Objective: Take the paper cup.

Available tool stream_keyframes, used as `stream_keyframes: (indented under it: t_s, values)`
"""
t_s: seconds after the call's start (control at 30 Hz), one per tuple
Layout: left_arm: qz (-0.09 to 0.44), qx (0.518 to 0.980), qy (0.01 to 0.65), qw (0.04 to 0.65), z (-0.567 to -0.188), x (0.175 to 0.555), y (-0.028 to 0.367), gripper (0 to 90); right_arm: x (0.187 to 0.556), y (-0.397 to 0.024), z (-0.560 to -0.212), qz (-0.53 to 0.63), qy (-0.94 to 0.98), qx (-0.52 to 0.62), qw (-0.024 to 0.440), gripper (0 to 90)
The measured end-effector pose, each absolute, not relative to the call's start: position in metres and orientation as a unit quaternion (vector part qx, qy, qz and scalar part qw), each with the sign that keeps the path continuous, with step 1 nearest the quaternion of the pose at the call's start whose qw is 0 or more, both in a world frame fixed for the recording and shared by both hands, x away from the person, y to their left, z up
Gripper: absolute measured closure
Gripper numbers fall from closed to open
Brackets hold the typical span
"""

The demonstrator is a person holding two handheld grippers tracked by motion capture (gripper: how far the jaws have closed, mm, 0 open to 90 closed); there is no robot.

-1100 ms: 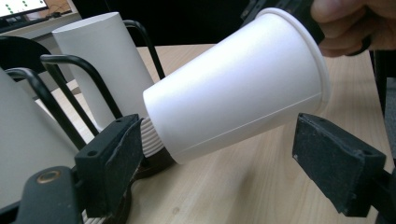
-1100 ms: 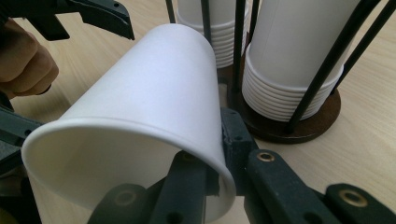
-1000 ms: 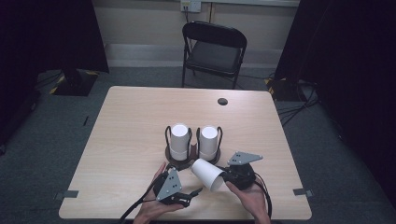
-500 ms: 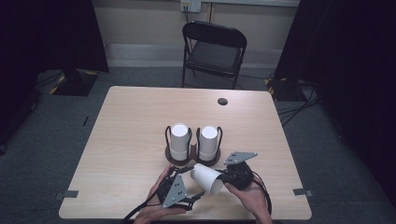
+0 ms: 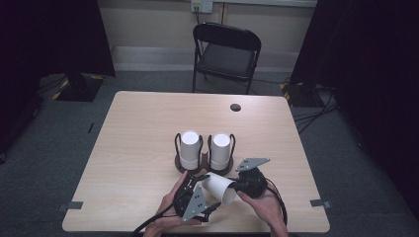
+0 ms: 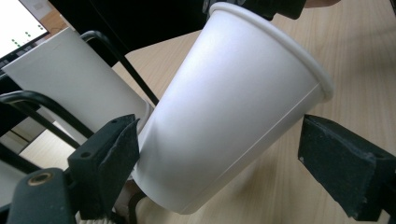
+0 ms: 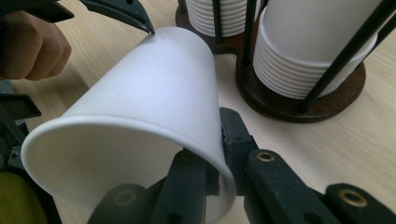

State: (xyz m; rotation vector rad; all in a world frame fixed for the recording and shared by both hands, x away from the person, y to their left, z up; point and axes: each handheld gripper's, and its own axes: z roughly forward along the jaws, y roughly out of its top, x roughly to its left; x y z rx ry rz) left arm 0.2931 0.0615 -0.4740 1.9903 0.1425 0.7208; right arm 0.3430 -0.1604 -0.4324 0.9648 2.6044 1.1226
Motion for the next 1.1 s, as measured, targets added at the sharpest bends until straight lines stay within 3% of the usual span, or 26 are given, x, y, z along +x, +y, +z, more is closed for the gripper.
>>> stream_keyframes:
  t_s: [1.1]
  values:
    - [0.295,0.814,0.063,0.497,-0.473,0.293,0.038,16.1,0.350,-0.154,-0.433,0.378,0.859,0.343,0.038,89.6]
